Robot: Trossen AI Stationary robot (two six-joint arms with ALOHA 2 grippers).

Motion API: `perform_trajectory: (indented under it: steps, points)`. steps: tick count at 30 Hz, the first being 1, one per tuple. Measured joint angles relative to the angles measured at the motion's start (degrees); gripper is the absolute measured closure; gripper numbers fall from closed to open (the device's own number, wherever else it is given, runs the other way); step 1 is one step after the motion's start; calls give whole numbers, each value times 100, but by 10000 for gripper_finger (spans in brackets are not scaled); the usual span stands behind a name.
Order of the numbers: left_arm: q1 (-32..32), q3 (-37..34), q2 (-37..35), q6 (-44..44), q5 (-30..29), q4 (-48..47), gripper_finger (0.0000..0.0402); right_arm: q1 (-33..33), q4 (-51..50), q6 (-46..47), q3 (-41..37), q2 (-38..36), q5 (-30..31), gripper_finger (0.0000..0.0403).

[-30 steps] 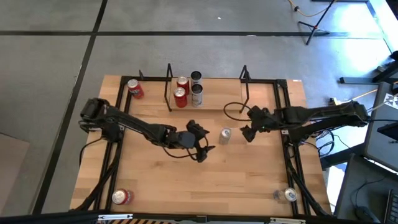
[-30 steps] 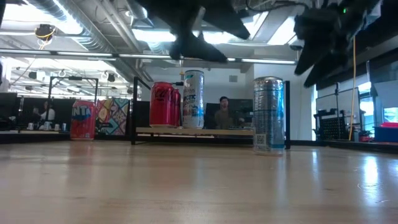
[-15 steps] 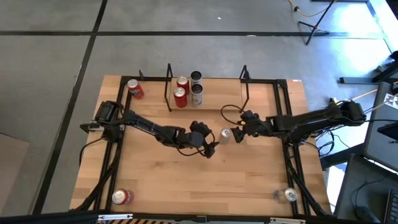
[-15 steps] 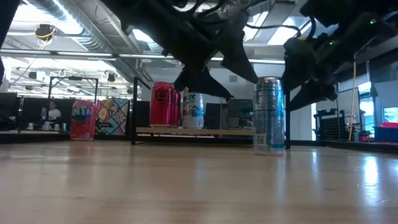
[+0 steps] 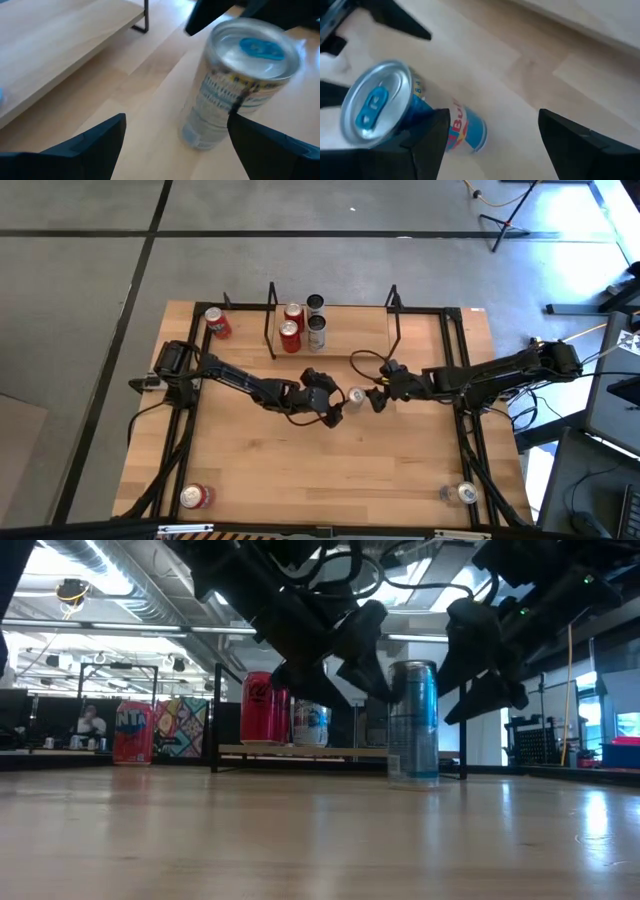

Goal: Place canned beverage on shelf
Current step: Put the top blue soda can on the shelf

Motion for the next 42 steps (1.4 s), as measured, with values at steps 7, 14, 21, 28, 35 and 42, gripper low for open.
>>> perform_trajectory:
  steps: [7,14,21,28,35,42]
  points:
    - [40,-7,-216,-39,-467,-308,56,20,142,-26,0,5,-497,109]
    - [99,-7,-555,-17,-345,-1046,56,126,131,-476,7,28,-1186,109]
    - [-314,-7,-747,-249,300,-1705,56,116,60,-392,7,43,-629,109]
    - [-665,-4,-202,-397,372,-729,56,116,676,-569,4,243,-56,109]
    - [-443,-7,-188,-158,-113,-785,56,111,1196,-603,4,531,-559,109]
    - [-333,-7,-220,5,-46,-1049,56,114,1205,-619,66,531,-752,109]
